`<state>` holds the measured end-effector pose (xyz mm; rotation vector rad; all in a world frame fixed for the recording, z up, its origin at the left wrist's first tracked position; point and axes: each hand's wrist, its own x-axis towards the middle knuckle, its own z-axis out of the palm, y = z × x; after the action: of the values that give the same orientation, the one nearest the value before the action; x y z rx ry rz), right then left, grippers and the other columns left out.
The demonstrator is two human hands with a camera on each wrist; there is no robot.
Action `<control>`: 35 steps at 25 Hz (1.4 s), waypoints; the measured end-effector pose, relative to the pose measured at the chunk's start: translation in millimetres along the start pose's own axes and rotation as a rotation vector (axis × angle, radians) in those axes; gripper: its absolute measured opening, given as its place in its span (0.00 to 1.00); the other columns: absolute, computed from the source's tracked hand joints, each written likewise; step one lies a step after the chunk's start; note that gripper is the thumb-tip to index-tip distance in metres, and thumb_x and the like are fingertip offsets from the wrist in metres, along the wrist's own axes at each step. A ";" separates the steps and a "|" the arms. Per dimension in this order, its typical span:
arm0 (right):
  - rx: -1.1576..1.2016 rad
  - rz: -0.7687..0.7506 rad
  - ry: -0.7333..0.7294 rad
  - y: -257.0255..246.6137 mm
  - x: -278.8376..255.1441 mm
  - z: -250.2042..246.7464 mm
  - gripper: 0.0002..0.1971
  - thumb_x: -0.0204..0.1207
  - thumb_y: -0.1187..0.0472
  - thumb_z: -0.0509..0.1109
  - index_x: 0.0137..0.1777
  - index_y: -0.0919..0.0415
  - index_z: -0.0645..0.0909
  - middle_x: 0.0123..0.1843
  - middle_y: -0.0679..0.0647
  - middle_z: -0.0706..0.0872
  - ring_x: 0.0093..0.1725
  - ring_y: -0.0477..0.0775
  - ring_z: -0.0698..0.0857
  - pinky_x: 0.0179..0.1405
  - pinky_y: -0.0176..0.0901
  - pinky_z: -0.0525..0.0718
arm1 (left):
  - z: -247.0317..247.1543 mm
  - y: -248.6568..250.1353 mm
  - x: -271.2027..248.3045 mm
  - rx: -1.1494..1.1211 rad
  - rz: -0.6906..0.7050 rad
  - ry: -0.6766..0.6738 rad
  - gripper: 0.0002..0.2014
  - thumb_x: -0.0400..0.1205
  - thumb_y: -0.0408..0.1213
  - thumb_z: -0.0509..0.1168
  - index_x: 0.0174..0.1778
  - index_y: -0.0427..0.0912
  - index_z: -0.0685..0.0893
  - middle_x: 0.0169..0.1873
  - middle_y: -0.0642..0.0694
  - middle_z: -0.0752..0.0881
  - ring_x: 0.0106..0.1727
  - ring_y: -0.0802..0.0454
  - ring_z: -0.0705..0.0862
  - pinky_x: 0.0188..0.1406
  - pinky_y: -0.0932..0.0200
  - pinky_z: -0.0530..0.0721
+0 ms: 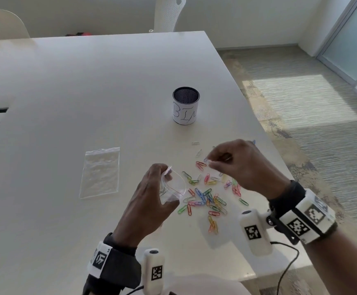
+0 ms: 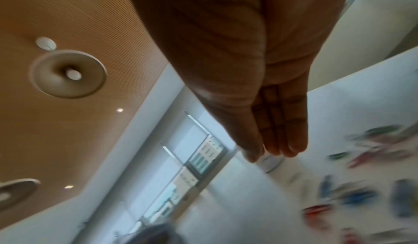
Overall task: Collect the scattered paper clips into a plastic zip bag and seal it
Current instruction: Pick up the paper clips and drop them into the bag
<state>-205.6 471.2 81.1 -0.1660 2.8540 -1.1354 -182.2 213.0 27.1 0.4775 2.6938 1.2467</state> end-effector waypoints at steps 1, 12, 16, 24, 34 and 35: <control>-0.064 0.051 0.004 17.8 1.3 -4.4 0.09 0.80 0.59 0.80 0.59 0.56 0.92 0.52 0.48 0.96 0.48 0.39 0.93 0.53 0.29 0.91 | -0.9 0.3 -0.6 -0.004 -0.007 -0.003 0.27 0.77 0.35 0.78 0.64 0.56 0.70 0.58 0.59 0.79 0.47 0.76 0.80 0.44 0.79 0.75; -0.093 0.305 -0.019 136.4 41.5 0.8 0.32 0.92 0.51 0.44 0.92 0.65 0.50 0.94 0.61 0.49 0.94 0.58 0.48 0.92 0.53 0.47 | -5.4 3.9 -3.3 -0.029 -0.020 -0.008 0.25 0.77 0.34 0.76 0.61 0.58 0.70 0.57 0.64 0.80 0.45 0.73 0.82 0.41 0.77 0.76; -0.127 0.108 -0.176 128.0 39.3 22.8 0.36 0.86 0.45 0.38 0.92 0.59 0.43 0.95 0.55 0.43 0.92 0.45 0.42 0.93 0.47 0.41 | -4.9 -0.3 -4.6 -0.029 -0.025 0.000 0.25 0.77 0.35 0.76 0.59 0.59 0.70 0.56 0.64 0.80 0.39 0.57 0.83 0.37 0.74 0.79; 0.207 -0.068 -0.438 89.8 24.4 30.3 0.32 0.87 0.40 0.49 0.88 0.51 0.69 0.91 0.45 0.65 0.90 0.41 0.63 0.85 0.37 0.63 | -3.0 -4.0 -3.9 -0.038 -0.006 0.008 0.26 0.77 0.35 0.77 0.60 0.61 0.70 0.56 0.65 0.79 0.41 0.55 0.84 0.41 0.72 0.80; 0.037 -0.122 -0.516 83.2 87.9 36.2 0.33 0.86 0.45 0.50 0.91 0.53 0.61 0.93 0.48 0.57 0.91 0.41 0.52 0.93 0.49 0.45 | -3.7 -3.9 -12.7 -0.027 -0.035 0.056 0.28 0.76 0.33 0.78 0.61 0.60 0.70 0.57 0.67 0.79 0.44 0.54 0.86 0.43 0.74 0.81; 0.036 -0.146 -0.550 81.6 78.2 37.7 0.33 0.86 0.46 0.50 0.91 0.52 0.61 0.93 0.48 0.57 0.91 0.40 0.52 0.91 0.44 0.45 | -2.4 -3.6 -13.5 -0.024 -0.036 0.062 0.28 0.76 0.33 0.78 0.61 0.59 0.71 0.57 0.66 0.79 0.45 0.54 0.86 0.43 0.74 0.80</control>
<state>-285.5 494.7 -4.0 -0.5906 2.3617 -0.9715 -170.9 204.5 25.8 0.3915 2.7215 1.3037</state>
